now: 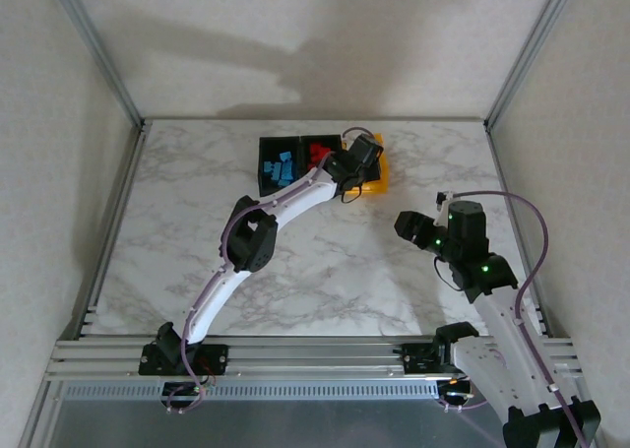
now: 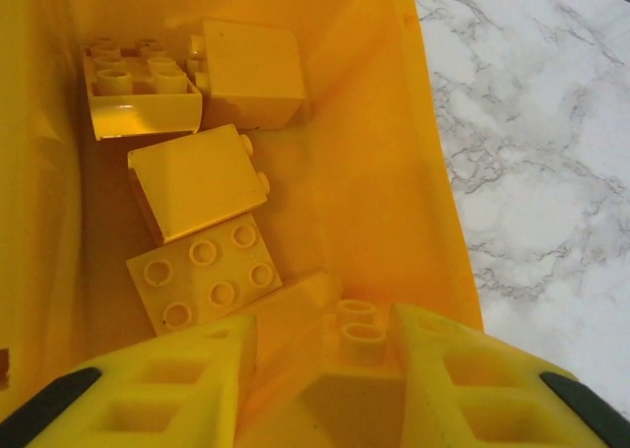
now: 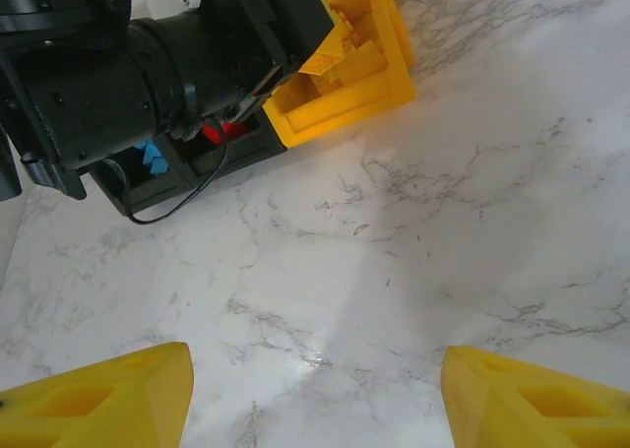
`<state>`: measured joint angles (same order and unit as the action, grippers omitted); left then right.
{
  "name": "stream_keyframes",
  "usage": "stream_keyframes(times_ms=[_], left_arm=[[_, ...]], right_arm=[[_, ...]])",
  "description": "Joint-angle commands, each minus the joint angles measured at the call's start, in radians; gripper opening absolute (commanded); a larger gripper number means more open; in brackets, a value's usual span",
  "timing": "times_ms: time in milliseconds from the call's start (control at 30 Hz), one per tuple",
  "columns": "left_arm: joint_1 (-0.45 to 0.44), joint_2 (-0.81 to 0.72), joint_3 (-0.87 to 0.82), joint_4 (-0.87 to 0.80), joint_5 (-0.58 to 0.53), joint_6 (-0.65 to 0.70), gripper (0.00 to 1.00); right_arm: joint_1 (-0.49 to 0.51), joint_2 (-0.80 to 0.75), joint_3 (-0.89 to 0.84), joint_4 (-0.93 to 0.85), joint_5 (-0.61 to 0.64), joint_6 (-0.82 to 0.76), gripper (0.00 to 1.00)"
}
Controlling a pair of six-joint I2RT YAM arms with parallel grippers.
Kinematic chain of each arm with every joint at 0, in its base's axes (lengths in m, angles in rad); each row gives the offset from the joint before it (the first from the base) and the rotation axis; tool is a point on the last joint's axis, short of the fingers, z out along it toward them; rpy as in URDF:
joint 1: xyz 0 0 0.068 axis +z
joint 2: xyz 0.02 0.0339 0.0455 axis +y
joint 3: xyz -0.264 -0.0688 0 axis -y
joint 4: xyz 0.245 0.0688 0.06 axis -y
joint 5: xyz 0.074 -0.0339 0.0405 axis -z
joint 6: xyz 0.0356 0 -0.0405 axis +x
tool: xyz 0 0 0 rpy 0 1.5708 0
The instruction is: Sort the legos into containers by color
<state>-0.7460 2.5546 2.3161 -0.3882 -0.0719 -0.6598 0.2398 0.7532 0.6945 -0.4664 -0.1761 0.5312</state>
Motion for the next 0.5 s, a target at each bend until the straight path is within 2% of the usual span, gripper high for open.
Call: stream_keyframes(times_ms=[0,67,233,467], left_arm=[[0.012,0.018,0.046,0.029,-0.023,-0.009,0.41],[0.014,0.018,0.045,0.024,-0.028,-0.007,0.48],[0.013,0.003,0.045,0.027,-0.03,0.0,0.56],[-0.004,-0.087,0.011,0.013,-0.016,0.019,0.56]], right_arm=[[-0.009,-0.014,-0.005,-0.017,0.01,-0.016,0.68],[-0.009,-0.012,-0.005,-0.016,0.007,-0.013,0.68],[-0.01,-0.007,-0.006,-0.012,0.002,-0.013,0.68],[-0.009,-0.006,-0.005,-0.002,0.001,-0.011,0.68]])
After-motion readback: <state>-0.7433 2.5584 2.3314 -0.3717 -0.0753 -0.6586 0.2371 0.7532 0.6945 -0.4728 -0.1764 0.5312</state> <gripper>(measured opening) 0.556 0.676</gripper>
